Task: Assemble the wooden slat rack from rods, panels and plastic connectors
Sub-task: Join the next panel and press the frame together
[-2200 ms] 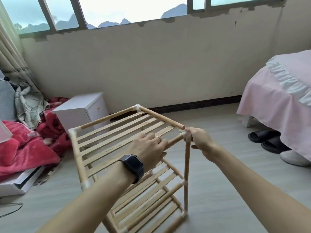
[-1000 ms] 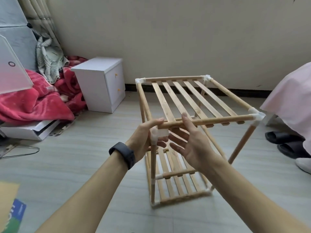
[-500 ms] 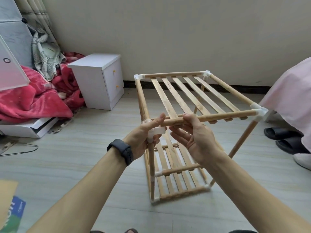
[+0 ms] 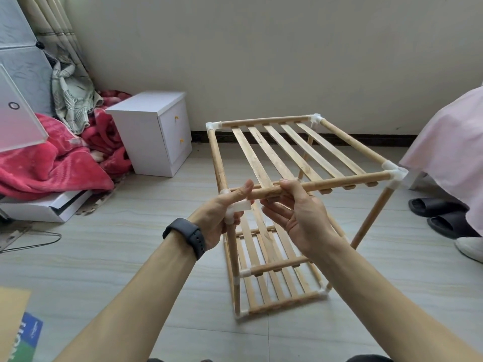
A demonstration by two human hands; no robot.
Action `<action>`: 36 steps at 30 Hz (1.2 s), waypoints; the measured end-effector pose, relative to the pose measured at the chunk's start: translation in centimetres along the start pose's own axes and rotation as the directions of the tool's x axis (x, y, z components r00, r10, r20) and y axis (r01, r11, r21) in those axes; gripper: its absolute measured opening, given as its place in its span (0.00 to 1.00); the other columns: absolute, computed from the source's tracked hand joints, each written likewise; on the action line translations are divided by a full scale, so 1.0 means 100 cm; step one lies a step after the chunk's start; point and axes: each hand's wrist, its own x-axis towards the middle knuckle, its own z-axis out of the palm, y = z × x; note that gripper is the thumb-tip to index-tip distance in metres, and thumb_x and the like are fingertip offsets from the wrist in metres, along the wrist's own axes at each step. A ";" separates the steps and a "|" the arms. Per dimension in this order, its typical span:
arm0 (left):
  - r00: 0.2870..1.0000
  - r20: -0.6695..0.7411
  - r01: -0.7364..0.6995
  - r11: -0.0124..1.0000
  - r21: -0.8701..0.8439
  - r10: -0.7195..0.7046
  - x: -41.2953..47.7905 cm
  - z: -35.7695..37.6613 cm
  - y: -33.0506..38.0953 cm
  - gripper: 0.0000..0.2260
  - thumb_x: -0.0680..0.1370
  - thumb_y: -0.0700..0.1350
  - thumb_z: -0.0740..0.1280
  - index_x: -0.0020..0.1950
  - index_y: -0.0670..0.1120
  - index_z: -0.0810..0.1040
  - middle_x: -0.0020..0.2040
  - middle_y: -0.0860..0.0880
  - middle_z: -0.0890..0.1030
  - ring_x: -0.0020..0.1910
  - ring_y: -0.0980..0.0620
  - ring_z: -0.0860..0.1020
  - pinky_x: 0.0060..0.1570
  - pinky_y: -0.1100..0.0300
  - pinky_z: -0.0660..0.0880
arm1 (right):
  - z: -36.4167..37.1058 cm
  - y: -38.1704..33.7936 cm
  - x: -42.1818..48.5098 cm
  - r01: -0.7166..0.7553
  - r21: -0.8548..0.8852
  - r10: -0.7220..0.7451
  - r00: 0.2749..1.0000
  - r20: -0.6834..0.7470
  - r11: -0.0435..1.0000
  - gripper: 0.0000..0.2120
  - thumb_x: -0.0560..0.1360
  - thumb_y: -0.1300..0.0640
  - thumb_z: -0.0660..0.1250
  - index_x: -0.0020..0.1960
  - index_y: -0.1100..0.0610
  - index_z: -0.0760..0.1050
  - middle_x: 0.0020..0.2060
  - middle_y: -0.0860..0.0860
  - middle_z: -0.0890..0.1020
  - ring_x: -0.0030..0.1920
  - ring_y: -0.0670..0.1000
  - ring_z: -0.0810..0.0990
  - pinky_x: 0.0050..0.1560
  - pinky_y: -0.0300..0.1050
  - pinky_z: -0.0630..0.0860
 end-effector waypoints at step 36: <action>0.980 -0.199 -0.026 0.977 -0.213 -0.018 -0.005 0.024 -0.003 0.07 0.68 0.45 0.72 0.43 0.47 0.80 0.39 0.51 0.82 0.36 0.54 0.77 0.34 0.65 0.72 | -0.007 0.003 -0.006 -0.118 -0.004 0.118 0.991 0.057 0.993 0.05 0.79 0.58 0.70 0.48 0.59 0.83 0.46 0.62 0.86 0.48 0.60 0.87 0.44 0.49 0.85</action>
